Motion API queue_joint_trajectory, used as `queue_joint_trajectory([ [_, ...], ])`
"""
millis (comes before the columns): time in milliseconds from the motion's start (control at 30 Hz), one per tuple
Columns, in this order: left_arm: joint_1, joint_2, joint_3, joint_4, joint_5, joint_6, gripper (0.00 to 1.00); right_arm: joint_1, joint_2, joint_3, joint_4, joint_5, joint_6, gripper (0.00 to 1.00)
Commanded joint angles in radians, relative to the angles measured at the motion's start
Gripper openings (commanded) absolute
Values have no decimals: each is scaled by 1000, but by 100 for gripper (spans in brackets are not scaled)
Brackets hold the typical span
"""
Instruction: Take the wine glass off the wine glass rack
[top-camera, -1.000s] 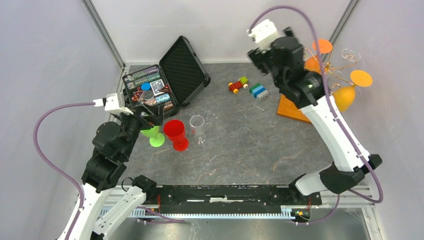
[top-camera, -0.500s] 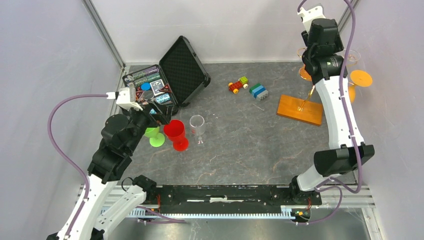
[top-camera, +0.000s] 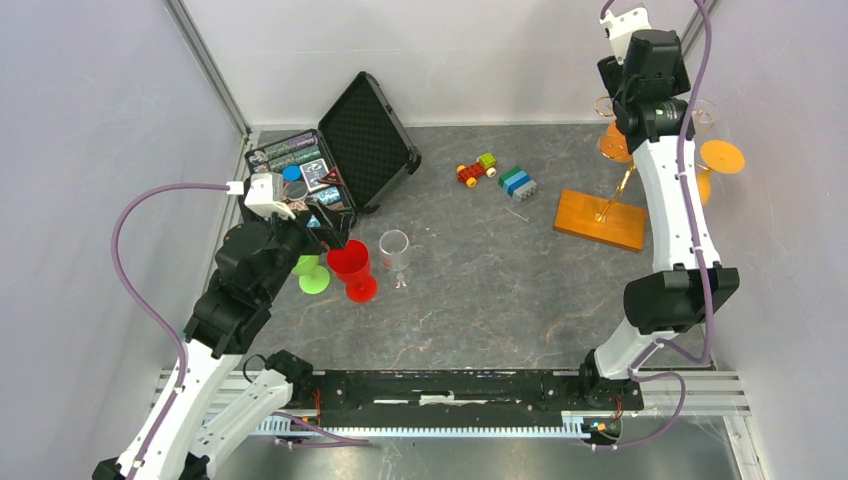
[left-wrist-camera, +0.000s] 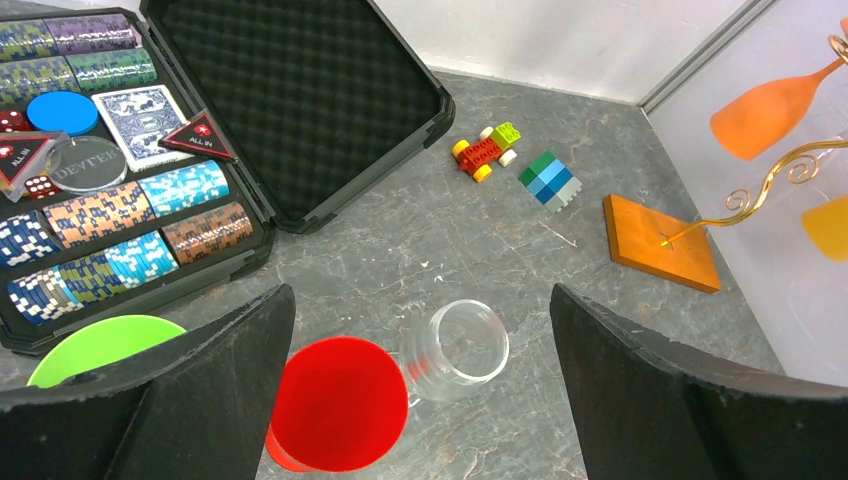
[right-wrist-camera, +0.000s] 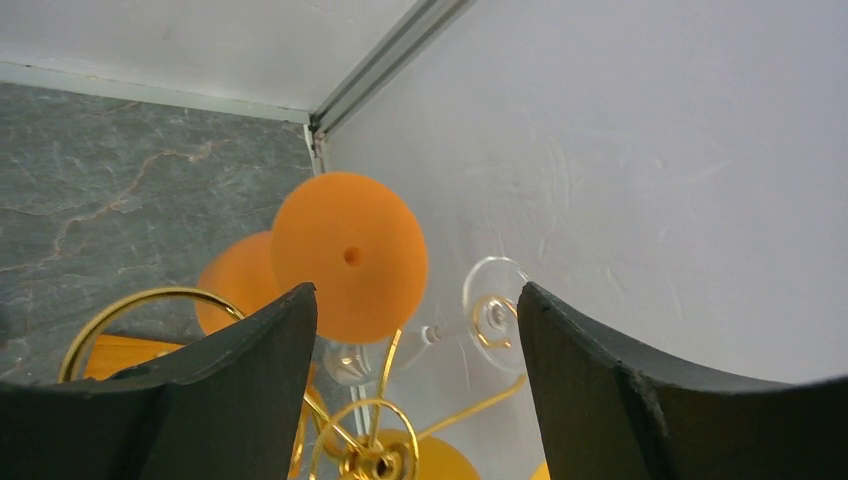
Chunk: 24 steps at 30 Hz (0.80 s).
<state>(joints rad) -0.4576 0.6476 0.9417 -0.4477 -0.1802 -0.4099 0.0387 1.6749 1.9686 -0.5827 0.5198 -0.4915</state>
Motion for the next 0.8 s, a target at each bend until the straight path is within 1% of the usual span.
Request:
queue_joint_trajectory([
  [0, 3, 2, -7, 34, -1, 51, 100, -3, 46, 60, 36, -52, 10, 78],
  [233, 4, 2, -12, 32, -10, 50, 100, -12, 79, 70, 45, -76, 14, 79],
  [567, 3, 5, -15, 33, -13, 48, 100, -31, 85, 34, 49, -99, 6, 83],
  [600, 4, 7, -16, 33, -13, 48, 100, -31, 86, 31, 50, -92, 0, 83],
  [700, 3, 3, -17, 32, -16, 48, 100, -32, 71, -7, 70, -62, -35, 76],
  [767, 4, 1, -18, 33, -16, 46, 100, -31, 56, -43, 85, -58, -65, 69],
])
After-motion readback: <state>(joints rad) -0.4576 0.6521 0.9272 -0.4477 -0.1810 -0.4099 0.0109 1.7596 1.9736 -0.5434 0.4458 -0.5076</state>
